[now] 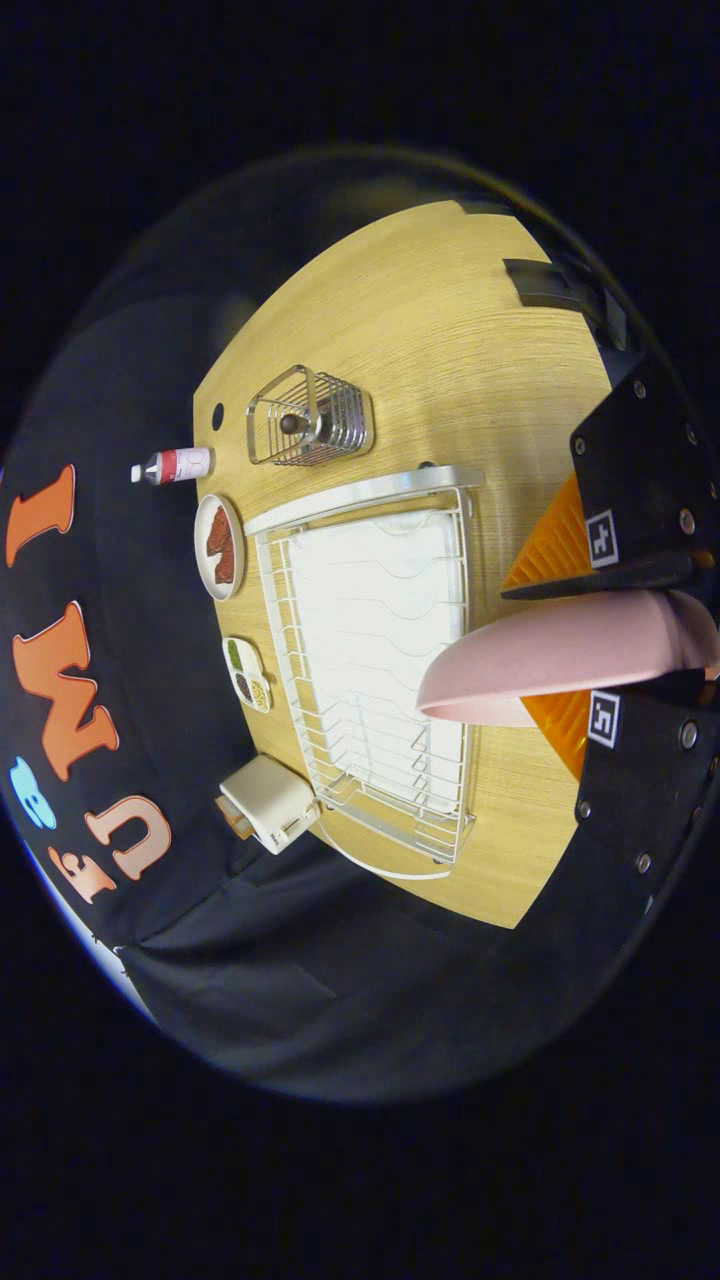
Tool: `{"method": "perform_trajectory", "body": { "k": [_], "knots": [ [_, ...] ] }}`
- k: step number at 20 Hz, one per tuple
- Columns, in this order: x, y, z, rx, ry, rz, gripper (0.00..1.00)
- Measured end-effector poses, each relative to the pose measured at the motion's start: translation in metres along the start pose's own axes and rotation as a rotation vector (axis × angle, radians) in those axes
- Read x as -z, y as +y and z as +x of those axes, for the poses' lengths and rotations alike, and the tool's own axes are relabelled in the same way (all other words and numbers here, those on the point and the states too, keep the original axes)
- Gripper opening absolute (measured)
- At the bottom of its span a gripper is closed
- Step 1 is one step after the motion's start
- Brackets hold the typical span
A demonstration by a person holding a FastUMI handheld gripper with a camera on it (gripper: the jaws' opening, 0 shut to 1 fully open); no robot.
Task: Take the plate from the dish rack, then take the spoon from the basket and place it into the plate.
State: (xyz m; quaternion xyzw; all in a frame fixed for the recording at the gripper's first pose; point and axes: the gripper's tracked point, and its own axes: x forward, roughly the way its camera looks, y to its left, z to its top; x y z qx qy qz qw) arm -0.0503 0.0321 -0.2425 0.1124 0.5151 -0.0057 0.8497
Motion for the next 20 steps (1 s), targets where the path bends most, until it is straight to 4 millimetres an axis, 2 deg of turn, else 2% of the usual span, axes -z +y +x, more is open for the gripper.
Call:
{"method": "perform_trajectory", "body": {
  "k": [8,11,14,17,20],
  "knots": [
    [0.025,-0.018,0.019,-0.029,-0.033,0.089,0.3],
    [0.029,-0.012,0.025,-0.078,-0.039,0.155,0.3],
    [0.042,-0.005,0.036,-0.108,-0.032,0.19,0.3],
    [0.051,-0.006,0.044,-0.116,-0.017,0.224,0.33],
    [0.053,-0.016,0.05,-0.061,-0.035,0.208,0.38]
  ]
}}
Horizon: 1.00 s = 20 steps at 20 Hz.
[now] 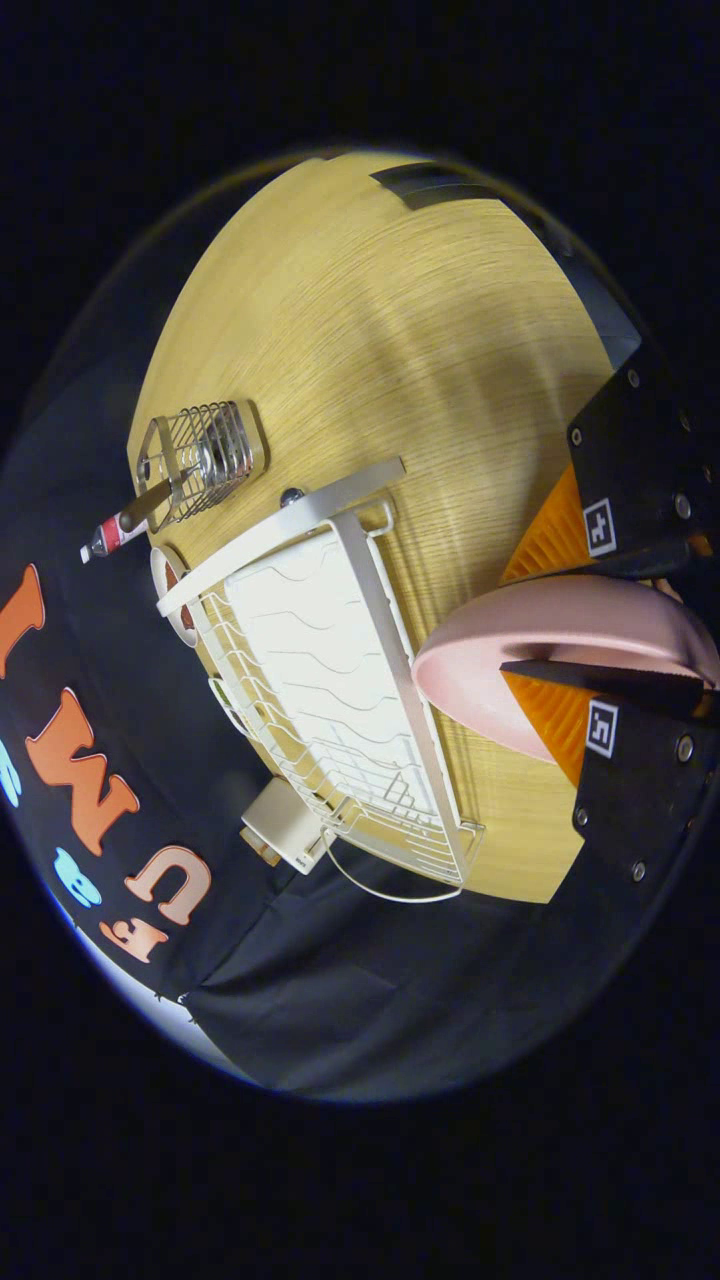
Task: Take the plate from the dish rack, then take the spoon from the basket and place it into the plate.
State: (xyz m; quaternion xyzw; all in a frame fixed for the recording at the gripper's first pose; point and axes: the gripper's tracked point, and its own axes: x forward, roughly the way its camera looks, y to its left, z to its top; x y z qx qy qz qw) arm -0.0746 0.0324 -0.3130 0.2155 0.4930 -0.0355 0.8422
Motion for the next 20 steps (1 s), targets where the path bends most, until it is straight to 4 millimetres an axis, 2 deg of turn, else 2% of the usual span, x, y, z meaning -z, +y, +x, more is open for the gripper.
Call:
{"method": "perform_trajectory", "body": {
  "k": [2,5,8,12,15,18,20],
  "knots": [
    [-0.002,-0.001,0.002,0.008,-0.011,0.003,0.42],
    [-0.002,0.0,0.008,0.014,-0.023,-0.013,0.42],
    [-0.004,-0.004,0.011,0.053,-0.042,-0.069,0.53],
    [-0.007,-0.01,0.015,0.089,-0.062,-0.11,0.62],
    [-0.011,-0.028,0.016,0.172,-0.078,-0.186,0.61],
    [-0.017,-0.025,0.009,0.148,-0.096,-0.179,0.6],
    [-0.03,-0.029,0.001,0.156,-0.14,-0.195,0.59]
  ]
}}
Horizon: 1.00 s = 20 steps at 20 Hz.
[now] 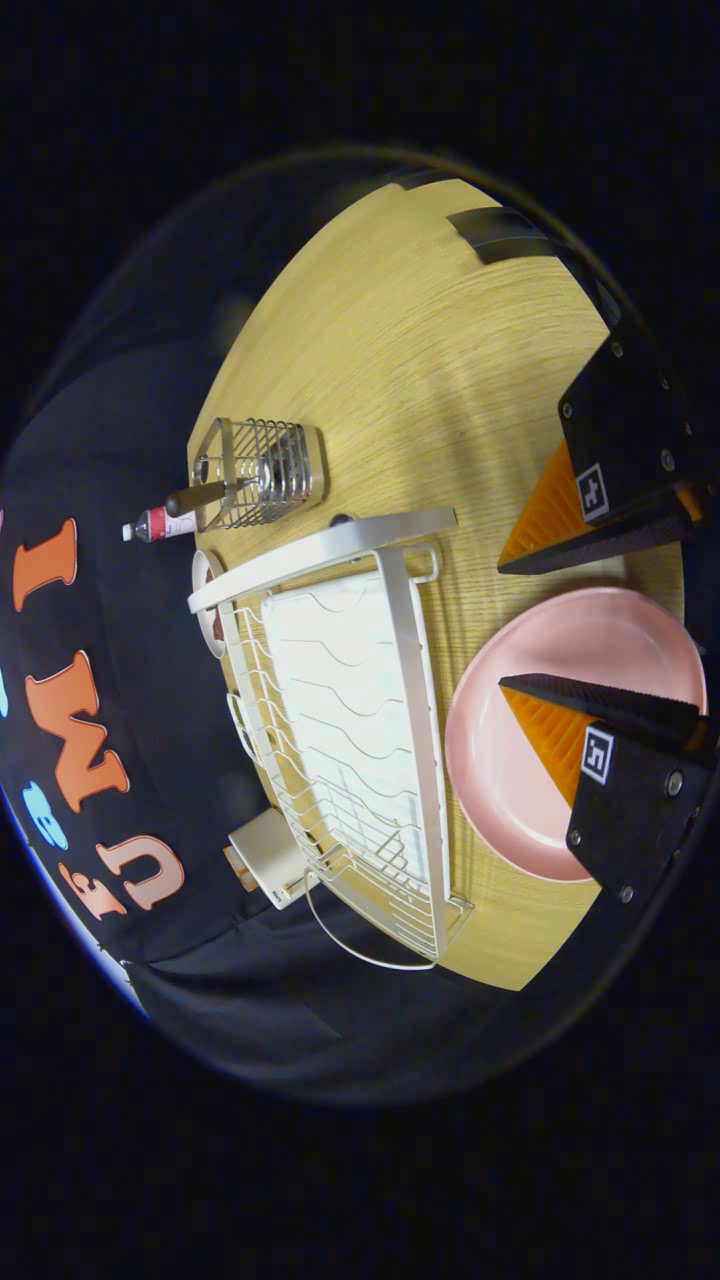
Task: Take the plate from the dish rack, then take the spoon from the basket and place it into the plate.
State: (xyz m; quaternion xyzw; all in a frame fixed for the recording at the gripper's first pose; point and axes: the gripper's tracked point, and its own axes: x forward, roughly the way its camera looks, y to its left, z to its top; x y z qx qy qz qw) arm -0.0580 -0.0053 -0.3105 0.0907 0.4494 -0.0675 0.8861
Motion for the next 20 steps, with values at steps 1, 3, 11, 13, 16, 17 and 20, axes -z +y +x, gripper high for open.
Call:
{"method": "perform_trajectory", "body": {
  "k": [1,3,11,13,16,17,20],
  "knots": [
    [-0.007,-0.003,-0.004,0.003,-0.022,-0.006,0.6],
    [-0.023,-0.008,-0.013,0.009,-0.073,-0.017,0.61],
    [-0.087,-0.026,-0.041,0.047,-0.297,-0.052,0.66],
    [-0.101,-0.031,-0.042,0.064,-0.338,-0.057,0.66],
    [-0.121,-0.043,-0.039,0.112,-0.39,-0.09,0.66],
    [-0.127,-0.048,-0.037,0.13,-0.407,-0.103,0.66],
    [-0.138,-0.052,-0.022,0.153,-0.436,-0.137,0.64]
  ]
}}
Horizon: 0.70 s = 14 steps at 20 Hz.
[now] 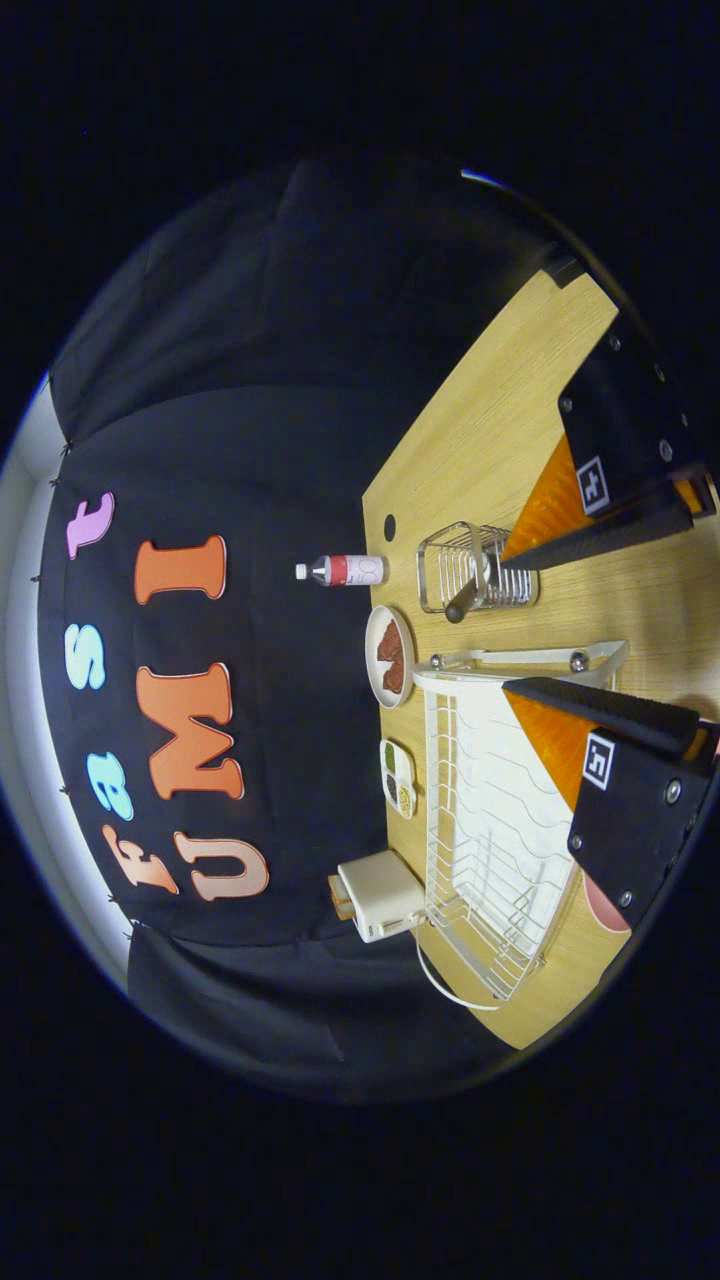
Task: Take the plate from the dish rack, then take the spoon from the basket and place it into the plate.
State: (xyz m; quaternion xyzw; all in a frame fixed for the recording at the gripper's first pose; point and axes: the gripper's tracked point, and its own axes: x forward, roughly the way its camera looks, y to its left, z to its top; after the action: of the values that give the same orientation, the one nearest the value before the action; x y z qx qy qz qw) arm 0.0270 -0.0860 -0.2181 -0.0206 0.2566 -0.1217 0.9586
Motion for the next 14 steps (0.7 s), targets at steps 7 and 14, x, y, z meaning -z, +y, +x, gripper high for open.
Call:
{"method": "perform_trajectory", "body": {
  "k": [7,14],
  "knots": [
    [-0.003,-0.011,0.049,0.052,-0.016,-0.07,0.57],
    [0.001,-0.019,0.08,0.081,-0.014,-0.067,0.41]
  ]
}}
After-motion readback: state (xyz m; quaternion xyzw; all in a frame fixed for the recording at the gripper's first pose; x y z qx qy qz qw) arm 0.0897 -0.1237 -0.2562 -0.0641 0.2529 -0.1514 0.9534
